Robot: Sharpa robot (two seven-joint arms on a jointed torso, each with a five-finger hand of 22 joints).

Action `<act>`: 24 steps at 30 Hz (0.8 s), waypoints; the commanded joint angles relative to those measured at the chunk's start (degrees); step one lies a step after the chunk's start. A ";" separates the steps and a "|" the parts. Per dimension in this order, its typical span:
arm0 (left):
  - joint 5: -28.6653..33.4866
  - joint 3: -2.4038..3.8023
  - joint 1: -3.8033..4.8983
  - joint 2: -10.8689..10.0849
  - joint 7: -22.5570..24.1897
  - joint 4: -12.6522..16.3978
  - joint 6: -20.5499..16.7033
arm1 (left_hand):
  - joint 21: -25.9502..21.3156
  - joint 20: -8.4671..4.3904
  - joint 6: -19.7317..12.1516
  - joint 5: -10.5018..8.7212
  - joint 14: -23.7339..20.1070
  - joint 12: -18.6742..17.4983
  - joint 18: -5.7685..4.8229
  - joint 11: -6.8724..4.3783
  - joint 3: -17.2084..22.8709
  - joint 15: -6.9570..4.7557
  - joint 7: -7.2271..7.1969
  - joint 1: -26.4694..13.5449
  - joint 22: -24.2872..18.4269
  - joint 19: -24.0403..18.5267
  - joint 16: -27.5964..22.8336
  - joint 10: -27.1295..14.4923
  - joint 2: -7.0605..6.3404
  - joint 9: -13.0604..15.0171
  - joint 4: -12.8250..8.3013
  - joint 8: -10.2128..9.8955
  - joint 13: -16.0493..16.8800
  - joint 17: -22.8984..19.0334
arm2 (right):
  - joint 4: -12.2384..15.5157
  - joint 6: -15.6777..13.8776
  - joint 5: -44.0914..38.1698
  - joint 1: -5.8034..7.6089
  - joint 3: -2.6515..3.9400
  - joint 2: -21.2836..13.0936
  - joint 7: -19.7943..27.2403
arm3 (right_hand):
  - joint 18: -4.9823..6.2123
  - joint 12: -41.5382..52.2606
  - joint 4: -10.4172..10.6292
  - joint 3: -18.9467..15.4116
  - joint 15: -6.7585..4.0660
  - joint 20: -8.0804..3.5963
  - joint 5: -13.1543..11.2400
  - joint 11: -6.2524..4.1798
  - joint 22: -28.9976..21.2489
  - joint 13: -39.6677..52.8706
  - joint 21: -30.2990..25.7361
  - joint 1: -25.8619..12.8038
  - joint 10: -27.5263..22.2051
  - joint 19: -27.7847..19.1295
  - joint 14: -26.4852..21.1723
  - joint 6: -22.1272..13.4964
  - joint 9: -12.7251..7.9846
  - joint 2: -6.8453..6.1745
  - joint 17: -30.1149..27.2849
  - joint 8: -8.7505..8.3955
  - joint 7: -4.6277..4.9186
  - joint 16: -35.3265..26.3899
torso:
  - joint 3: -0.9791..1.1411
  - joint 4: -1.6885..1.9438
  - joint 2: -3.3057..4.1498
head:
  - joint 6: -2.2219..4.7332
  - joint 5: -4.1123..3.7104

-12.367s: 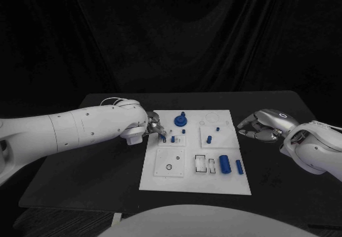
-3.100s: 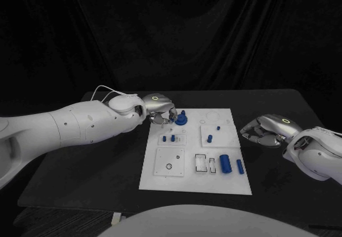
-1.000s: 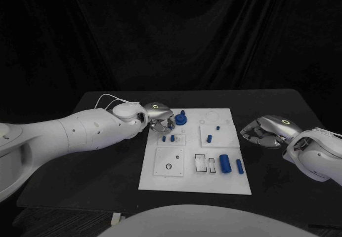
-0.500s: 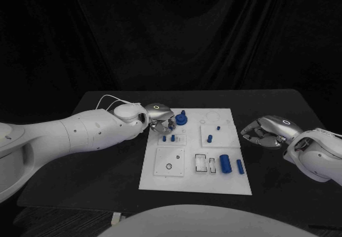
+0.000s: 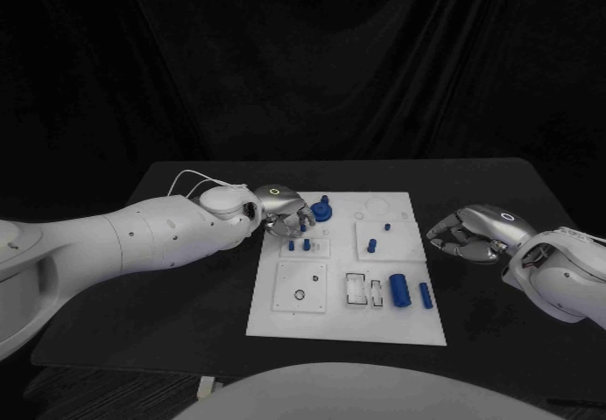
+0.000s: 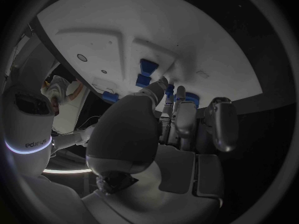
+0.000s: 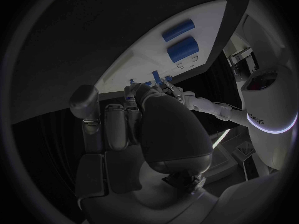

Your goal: Assemble the parts on the task board

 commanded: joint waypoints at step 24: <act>28.27 0.05 5.08 -13.48 5.98 8.29 -18.34 | -41.57 3.09 -5.47 -0.30 -28.58 5.80 6.03 3.95 -11.12 4.88 0.55 -4.09 -1.42 -28.96 -27.36 -14.36 -1.75 -5.13 11.26 1.17 6.12 -30.00 | 5.17 -4.43 -0.11 8.17 0.06 -2.79 -3.94 | -0.35 -11.38 -0.15 1.33 -0.52 -0.77 -4.82 -0.57 8.42 -6.94 7.21 -0.74 -7.11 3.01 2.81 -1.96 -0.26 -2.68 1.51 -0.71 -0.46 -2.18 | -0.40 0.04 -0.41 | -0.01 1.20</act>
